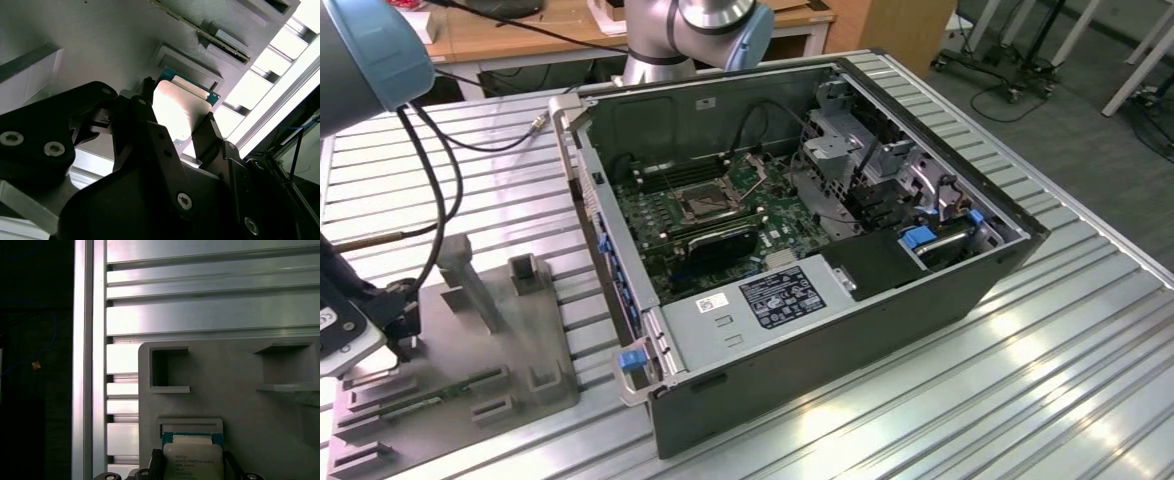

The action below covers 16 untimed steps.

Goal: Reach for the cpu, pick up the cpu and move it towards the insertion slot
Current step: 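Pick up the cpu and move it towards the insertion slot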

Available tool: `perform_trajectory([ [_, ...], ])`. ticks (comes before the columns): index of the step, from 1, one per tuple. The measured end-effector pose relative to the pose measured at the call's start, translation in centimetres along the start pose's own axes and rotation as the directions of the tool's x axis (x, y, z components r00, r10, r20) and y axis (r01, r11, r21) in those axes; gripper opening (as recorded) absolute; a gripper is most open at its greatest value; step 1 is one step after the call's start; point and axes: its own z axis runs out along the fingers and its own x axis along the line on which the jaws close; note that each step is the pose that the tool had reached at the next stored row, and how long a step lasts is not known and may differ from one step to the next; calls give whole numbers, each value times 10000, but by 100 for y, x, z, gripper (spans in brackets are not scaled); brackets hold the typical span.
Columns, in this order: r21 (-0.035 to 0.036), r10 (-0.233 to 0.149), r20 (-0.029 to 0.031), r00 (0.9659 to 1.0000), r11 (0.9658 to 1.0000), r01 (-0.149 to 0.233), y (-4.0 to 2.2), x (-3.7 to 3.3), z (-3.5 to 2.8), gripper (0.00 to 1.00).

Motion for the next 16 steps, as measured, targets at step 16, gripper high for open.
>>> perform_trajectory([
  [16, 0, 0, 0, 10000, 10000, 0, 4, 1, -75, 55],
])
